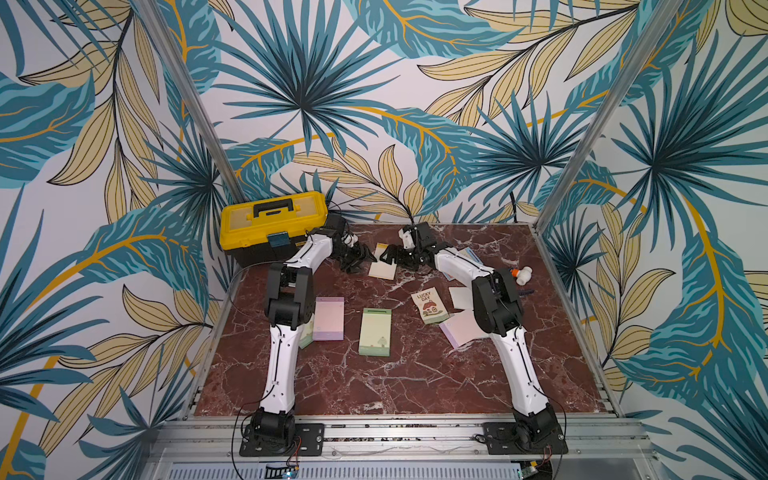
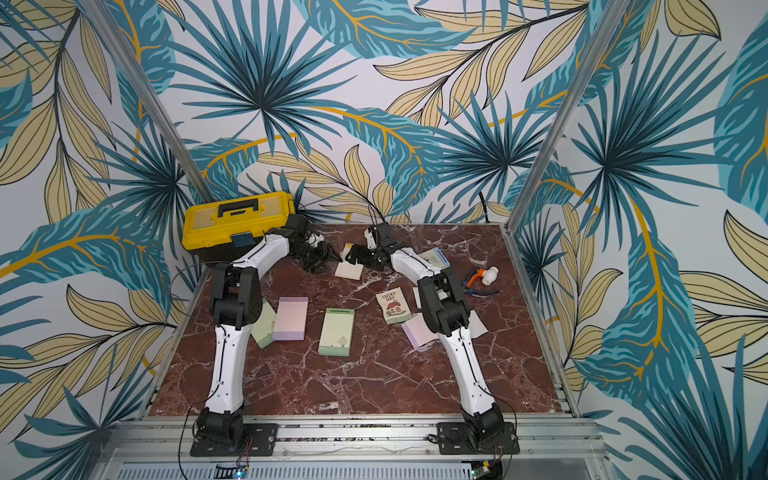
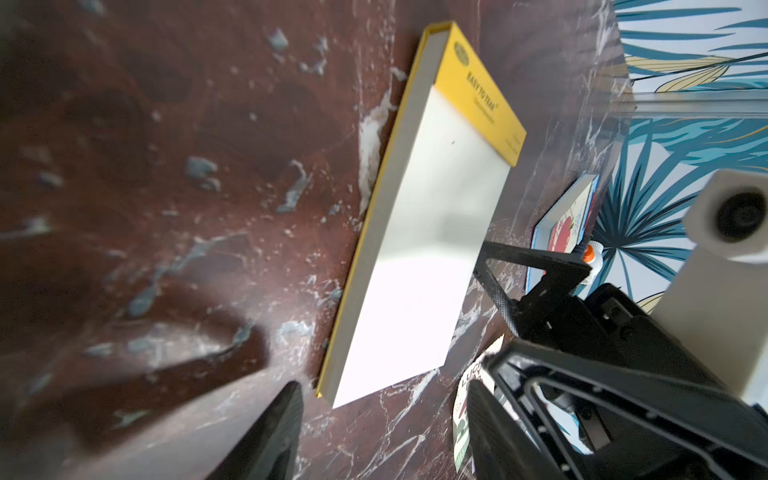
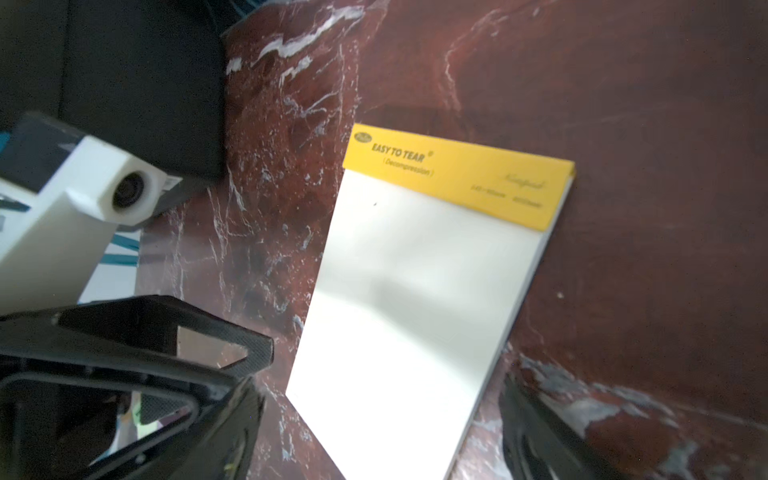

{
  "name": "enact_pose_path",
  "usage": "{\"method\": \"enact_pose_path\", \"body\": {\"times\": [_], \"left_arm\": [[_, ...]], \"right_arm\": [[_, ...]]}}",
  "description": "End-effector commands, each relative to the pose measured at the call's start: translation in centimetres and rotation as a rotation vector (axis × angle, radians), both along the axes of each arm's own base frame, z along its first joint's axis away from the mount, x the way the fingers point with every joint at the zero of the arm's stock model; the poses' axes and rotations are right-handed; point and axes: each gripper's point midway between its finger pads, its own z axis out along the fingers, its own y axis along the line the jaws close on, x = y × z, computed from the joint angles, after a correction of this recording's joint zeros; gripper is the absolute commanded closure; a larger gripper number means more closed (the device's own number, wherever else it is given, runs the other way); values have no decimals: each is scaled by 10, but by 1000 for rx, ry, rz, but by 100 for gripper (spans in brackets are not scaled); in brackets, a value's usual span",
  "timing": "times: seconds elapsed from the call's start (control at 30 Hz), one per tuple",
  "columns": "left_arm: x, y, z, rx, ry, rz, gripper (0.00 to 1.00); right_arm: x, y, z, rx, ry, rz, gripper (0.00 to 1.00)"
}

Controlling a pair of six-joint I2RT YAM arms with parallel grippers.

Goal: Tear off pages from different memo pads
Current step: Move the memo pad to the center of the board, then pick up the memo pad from the center of the board.

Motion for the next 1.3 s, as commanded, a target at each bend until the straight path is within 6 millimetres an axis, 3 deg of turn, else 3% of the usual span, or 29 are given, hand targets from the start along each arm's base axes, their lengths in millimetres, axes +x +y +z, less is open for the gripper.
{"method": "enact_pose_path", "body": {"times": [0.0, 0.13, 0.23, 0.43, 0.57, 0.77, 0.93, 1.13, 1.27], "left_arm": [[18, 6, 12, -21, -86, -12, 35], [26, 8, 12, 4, -138, -30, 34], [34, 8, 11, 6, -181, -36, 33], [51, 3, 3, -44, -194, 4, 33], [52, -7, -9, -88, -154, 17, 34], [35, -28, -20, -105, -99, -30, 34], [7, -48, -31, -94, -17, -88, 35], [-16, -52, -35, -94, 50, -107, 36], [-22, -49, -30, -85, 37, -100, 37]], "right_arm": [[-13, -25, -41, -14, 180, -199, 7], [8, -33, -18, 20, 100, -294, 5], [18, -35, -13, 34, 81, -326, 4], [28, -34, -24, 72, 92, -366, 4], [32, -26, -30, 139, 111, -367, 4], [22, -14, -40, 170, 141, -332, 4], [10, -1, -46, 197, 165, -281, 4], [-5, -2, -46, 205, 171, -267, 5], [-14, 0, -34, 221, 143, -219, 10]]}}
